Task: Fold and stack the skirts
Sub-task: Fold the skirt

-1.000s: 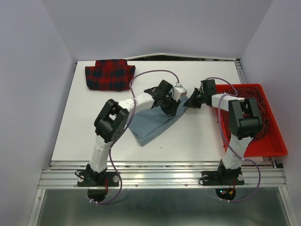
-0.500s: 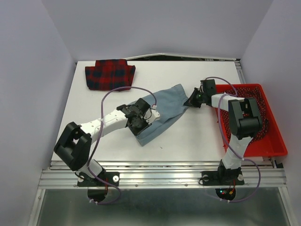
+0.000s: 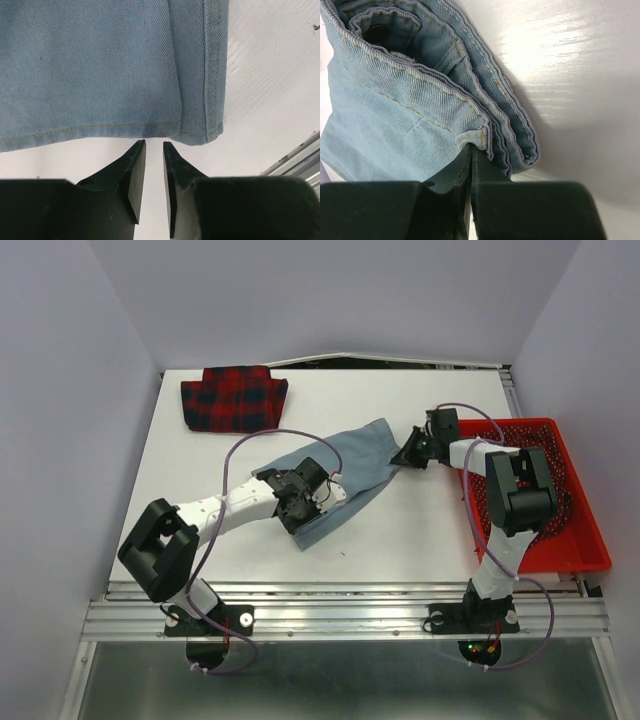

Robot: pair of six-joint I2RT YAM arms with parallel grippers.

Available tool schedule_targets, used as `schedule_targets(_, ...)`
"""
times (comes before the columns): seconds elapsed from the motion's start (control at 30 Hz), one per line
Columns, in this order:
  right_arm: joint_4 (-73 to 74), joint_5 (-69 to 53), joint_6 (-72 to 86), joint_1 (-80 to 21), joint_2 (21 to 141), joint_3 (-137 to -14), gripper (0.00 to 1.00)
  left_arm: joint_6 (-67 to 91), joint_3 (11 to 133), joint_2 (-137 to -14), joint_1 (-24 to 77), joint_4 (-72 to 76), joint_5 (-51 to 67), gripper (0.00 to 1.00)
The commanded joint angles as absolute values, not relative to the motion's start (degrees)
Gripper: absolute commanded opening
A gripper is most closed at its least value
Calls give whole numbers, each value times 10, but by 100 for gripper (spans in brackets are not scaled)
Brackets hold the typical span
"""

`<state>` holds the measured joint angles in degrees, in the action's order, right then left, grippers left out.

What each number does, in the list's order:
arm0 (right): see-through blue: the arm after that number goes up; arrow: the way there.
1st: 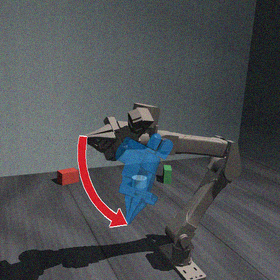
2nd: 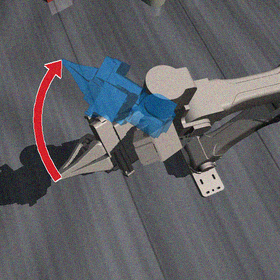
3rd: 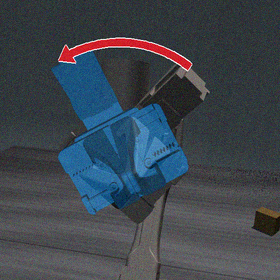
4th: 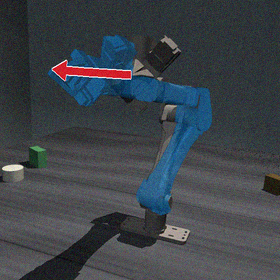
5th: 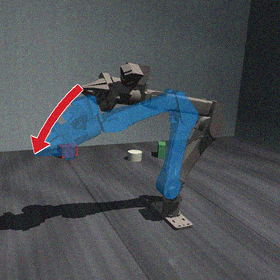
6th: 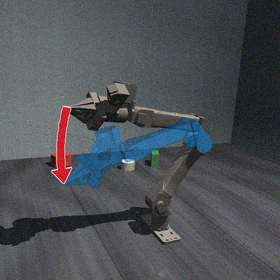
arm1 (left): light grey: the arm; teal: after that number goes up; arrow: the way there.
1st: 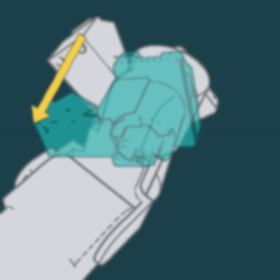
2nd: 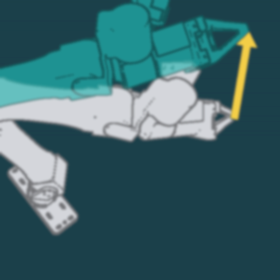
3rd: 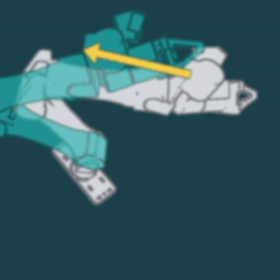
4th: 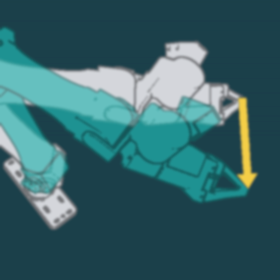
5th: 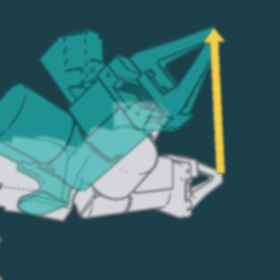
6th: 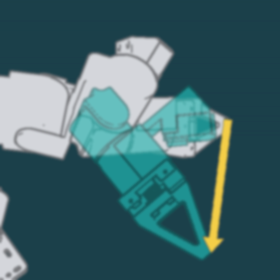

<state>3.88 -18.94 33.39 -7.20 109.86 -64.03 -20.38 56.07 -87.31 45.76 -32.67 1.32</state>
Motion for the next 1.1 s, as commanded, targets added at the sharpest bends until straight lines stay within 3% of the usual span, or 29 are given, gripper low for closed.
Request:
schedule_targets(0.0,88,-109,301,-69,1118,-628,4,-218,597,-851,472,-341,6,34)
schedule_targets(0.53,91,-107,301,-69,1118,-627,5,-215,580,-925,485,-287,-28,40)
schedule_targets(1.07,92,-105,300,-69,1119,-626,5,-224,558,-918,511,-284,-4,45)
